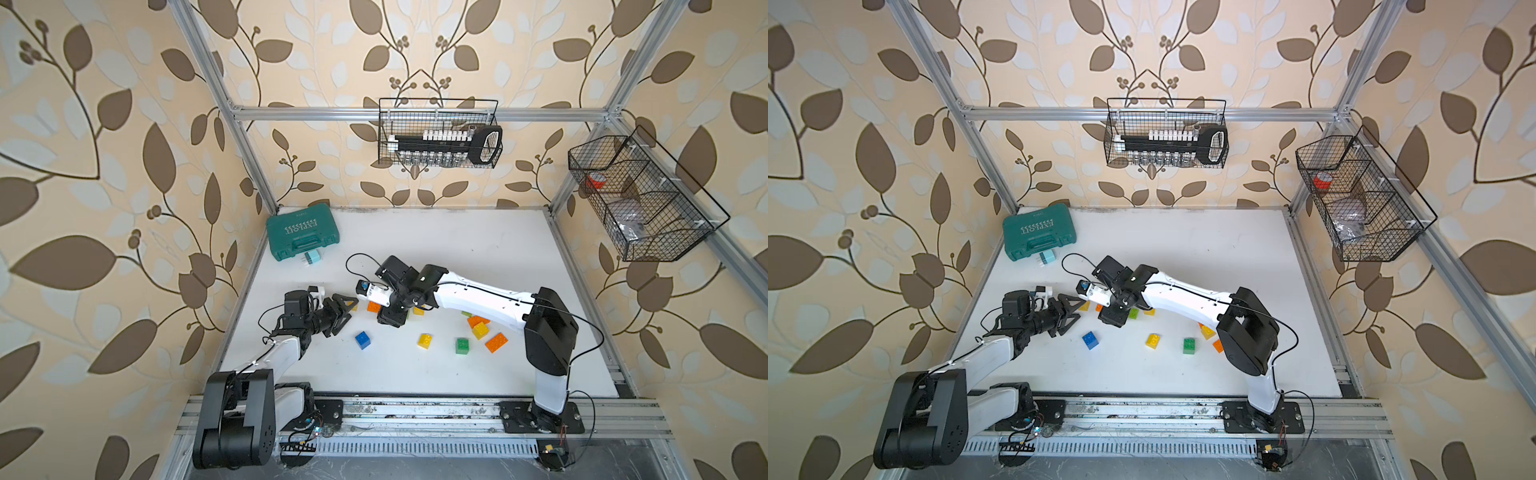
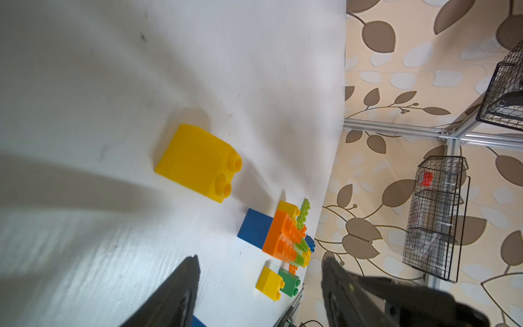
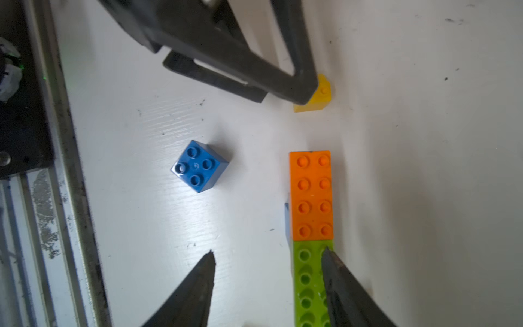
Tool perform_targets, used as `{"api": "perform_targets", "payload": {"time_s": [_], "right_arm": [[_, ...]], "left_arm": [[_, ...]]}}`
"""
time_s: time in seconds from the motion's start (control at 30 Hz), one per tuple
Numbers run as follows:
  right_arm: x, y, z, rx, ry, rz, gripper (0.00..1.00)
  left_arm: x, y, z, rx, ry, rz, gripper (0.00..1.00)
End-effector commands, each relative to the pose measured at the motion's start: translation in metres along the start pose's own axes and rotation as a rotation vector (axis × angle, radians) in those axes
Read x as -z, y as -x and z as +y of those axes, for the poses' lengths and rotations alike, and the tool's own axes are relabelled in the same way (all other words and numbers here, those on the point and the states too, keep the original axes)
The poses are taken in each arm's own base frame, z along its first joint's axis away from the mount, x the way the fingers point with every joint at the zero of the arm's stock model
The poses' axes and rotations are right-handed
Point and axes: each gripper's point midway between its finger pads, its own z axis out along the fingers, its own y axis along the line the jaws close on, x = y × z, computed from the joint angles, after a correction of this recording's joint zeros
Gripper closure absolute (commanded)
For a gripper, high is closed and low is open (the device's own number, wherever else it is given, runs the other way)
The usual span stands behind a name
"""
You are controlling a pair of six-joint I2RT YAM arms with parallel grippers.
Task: Assemble a fork with lego
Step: Pick up the lego brick from the center of the board.
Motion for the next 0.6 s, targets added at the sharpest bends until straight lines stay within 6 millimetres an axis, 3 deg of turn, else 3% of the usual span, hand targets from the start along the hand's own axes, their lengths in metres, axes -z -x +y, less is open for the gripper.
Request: {"api": "perform_targets", "payload": {"time_s": [0.0, 0.23, 0.57], "right_arm": [[-0.003, -0.005, 0.021, -0.07, 0.009, -0.001, 0.37], [-0.021, 0.0, 0.047, -0.249, 0.042, -0.066, 0.29], [-0.054, 0.002, 0.044, -0.387, 0.029, -0.063, 0.25]], "left_arm": [[0.009, 0.005, 0.003, -0.029, 0.041, -0.051, 0.29], [0.025, 0.003, 0.006, -0.04, 0.062, -0.135, 0.28], [0.035, 0.003, 0.014, -0.032, 0.102, -0.168, 0.28]]}}
